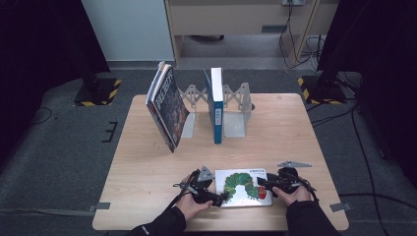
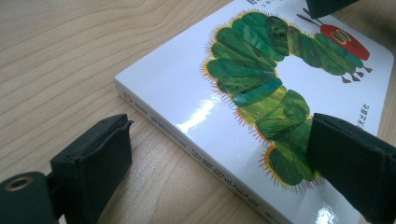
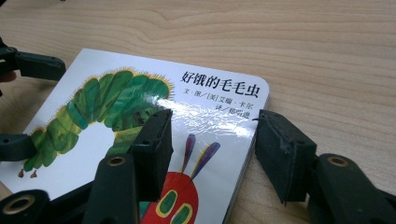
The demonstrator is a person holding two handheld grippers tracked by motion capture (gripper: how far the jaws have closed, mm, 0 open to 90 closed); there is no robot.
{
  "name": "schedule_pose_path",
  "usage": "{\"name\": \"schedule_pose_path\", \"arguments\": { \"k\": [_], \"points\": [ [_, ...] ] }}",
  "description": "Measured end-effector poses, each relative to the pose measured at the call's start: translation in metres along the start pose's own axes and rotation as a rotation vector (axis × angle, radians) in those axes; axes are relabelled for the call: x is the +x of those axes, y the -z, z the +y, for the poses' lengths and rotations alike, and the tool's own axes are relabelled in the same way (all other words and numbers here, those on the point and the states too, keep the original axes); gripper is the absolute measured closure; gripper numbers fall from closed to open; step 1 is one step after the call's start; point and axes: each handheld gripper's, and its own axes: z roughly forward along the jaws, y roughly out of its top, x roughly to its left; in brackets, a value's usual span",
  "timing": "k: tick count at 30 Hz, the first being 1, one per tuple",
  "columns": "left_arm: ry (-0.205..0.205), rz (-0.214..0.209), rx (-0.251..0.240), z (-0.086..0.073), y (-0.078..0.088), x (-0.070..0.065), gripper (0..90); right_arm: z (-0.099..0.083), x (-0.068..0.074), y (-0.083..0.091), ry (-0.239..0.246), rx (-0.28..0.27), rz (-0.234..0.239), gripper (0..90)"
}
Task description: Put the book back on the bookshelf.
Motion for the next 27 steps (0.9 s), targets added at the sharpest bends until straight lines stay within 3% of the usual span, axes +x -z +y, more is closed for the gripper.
{"name": "schedule_pose_path", "arguments": {
  "k": [3, 7, 10, 14, 23, 27],
  "points": [
    [0.008, -0.01, -0.002, 0.0, 0.0, 0.001, 4.1, 0.001, 0.0, 0.003, -0.001, -0.039, 0.01, 48.2],
    [0.037, -0.029, -0.015, 0.0, 0.001, 0.003, 4.0, 0.005, 0.004, 0.006, -0.026, -0.1, 0.058, 48.6],
    [0.057, -0.041, -0.024, -0.001, 0.001, 0.005, 4.0, 0.009, 0.005, 0.009, -0.023, -0.119, 0.081, 49.1],
    [0.072, -0.048, -0.029, -0.001, 0.002, 0.006, 4.5, 0.011, 0.005, 0.012, -0.055, -0.157, 0.113, 49.5],
    [0.071, -0.039, -0.031, -0.002, 0.002, 0.004, 4.9, 0.006, 0.005, 0.008, -0.095, -0.172, 0.111, 45.8],
    [0.063, -0.024, -0.028, -0.001, 0.002, 0.003, 6.1, 0.004, 0.004, 0.005, -0.082, -0.146, 0.094, 45.8]
  ]
}}
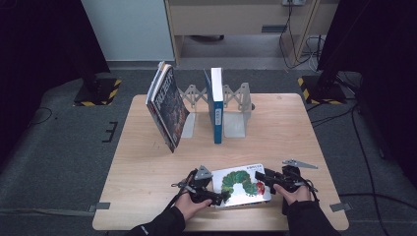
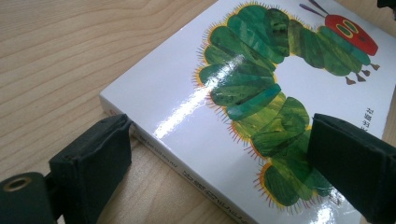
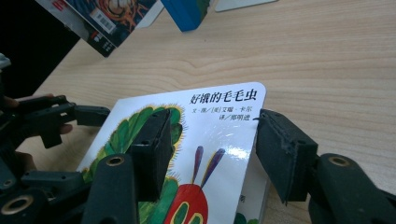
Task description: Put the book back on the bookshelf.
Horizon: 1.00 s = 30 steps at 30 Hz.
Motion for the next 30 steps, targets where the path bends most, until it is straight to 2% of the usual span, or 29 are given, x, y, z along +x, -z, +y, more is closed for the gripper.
{"name": "schedule_pose_path", "arguments": {
  "k": [5, 10, 12, 14, 17, 30],
  "points": [
    [-0.031, 0.017, 0.018, -0.001, 0.005, 0.001, 14.2, -0.002, -0.005, -0.009, 0.027, 0.084, -0.026, 43.4],
    [-0.02, 0.022, 0.044, -0.004, 0.011, -0.004, 16.2, -0.005, -0.006, -0.012, 0.051, 0.14, -0.055, 41.7],
    [-0.017, 0.017, 0.046, -0.004, 0.011, -0.006, 17.2, -0.008, -0.005, -0.011, 0.027, 0.134, -0.036, 41.3],
    [-0.024, 0.003, 0.046, -0.004, 0.01, -0.008, 19.4, -0.008, -0.005, -0.011, 0.031, 0.132, -0.035, 41.2],
    [-0.025, 0.004, 0.048, -0.004, 0.01, -0.008, 18.3, -0.007, -0.005, -0.01, 0.01, 0.133, -0.033, 41.7],
    [-0.021, -0.002, 0.044, -0.001, 0.007, -0.004, 15.1, 0.002, -0.001, -0.006, 0.03, 0.093, -0.034, 43.2]
  ]
}}
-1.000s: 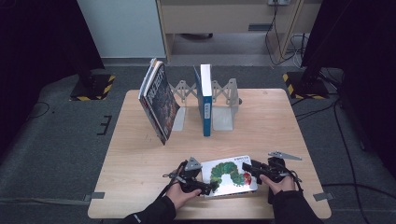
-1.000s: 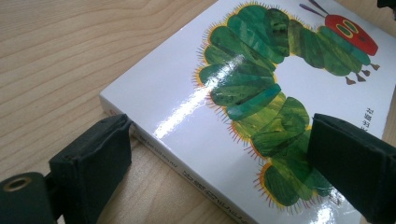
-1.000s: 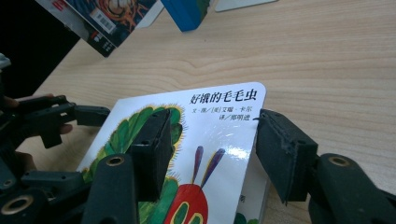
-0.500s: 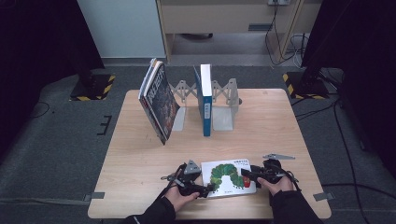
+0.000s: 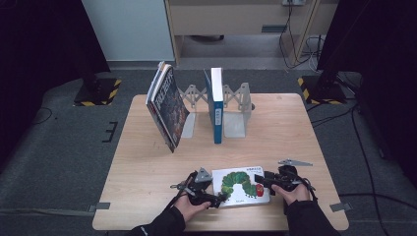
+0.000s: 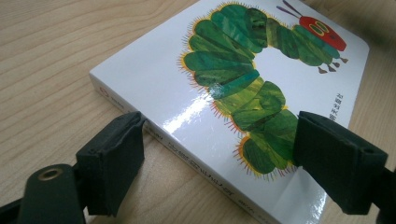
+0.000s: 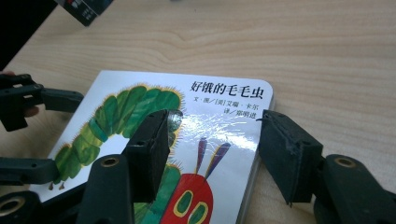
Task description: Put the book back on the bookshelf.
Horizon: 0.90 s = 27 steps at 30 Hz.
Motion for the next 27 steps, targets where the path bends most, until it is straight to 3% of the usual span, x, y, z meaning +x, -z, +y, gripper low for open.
{"name": "schedule_pose_path", "arguments": {
  "k": [4, 14, 21, 27],
  "points": [
    [0.013, -0.007, -0.012, -0.0001, 0.0, 0.0025, 14.5, 0.0044, 0.001, 0.003, 0.01, -0.044, 0.013, 44.6],
    [0.032, -0.033, -0.021, -0.001, 0.0008, 0.0061, 11.0, 0.0103, 0.0054, 0.0102, -0.023, -0.137, 0.062, 45.6],
    [0.03, -0.022, -0.02, -0.0003, 0.0002, 0.0059, 10.5, 0.0096, 0.006, 0.009, -0.019, -0.132, 0.056, 44.3],
    [0.033, -0.024, -0.026, -0.0009, 0.0001, 0.0069, 10.1, 0.0023, 0.0057, 0.0097, -0.058, -0.114, 0.083, 43.6]
  ]
}}
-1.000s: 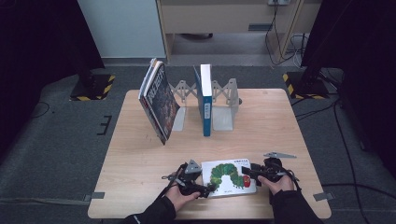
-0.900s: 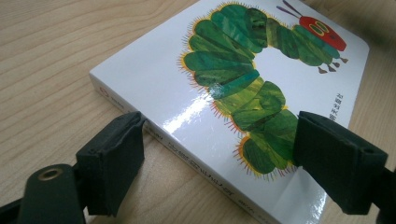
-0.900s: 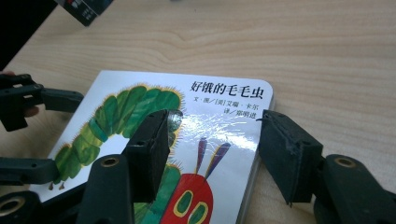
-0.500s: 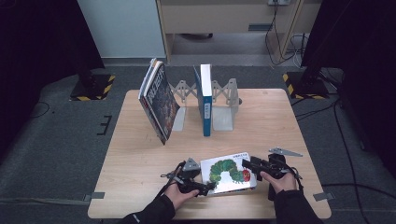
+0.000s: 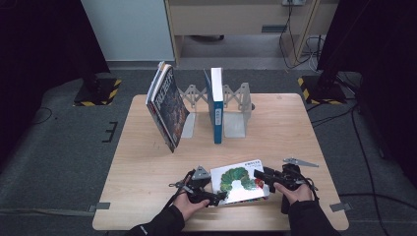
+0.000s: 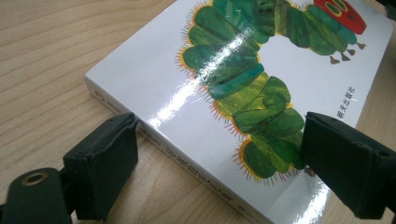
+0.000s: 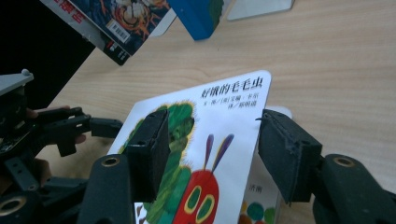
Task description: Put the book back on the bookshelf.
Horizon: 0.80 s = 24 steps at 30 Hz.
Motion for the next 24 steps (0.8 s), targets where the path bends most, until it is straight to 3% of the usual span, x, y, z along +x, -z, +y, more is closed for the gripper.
{"name": "schedule_pose_path", "arguments": {
  "k": [8, 11, 19, 24],
  "points": [
    [-0.033, 0.009, -0.008, -0.002, -0.002, -0.002, 6.9, -0.004, -0.003, -0.005, 0.007, 0.06, -0.026, 41.4],
    [-0.027, 0.003, -0.01, -0.002, -0.002, -0.002, 6.0, -0.006, -0.003, -0.004, -0.006, 0.079, 0.004, 42.9],
    [-0.044, -0.002, 0.002, -0.001, -0.004, -0.003, 1.1, -0.006, -0.005, -0.01, 0.013, 0.122, 0.013, 43.8],
    [-0.045, -0.001, 0.004, -0.001, -0.005, -0.003, 0.0, -0.002, -0.006, -0.019, 0.058, 0.164, 0.02, 43.7]
  ]
}}
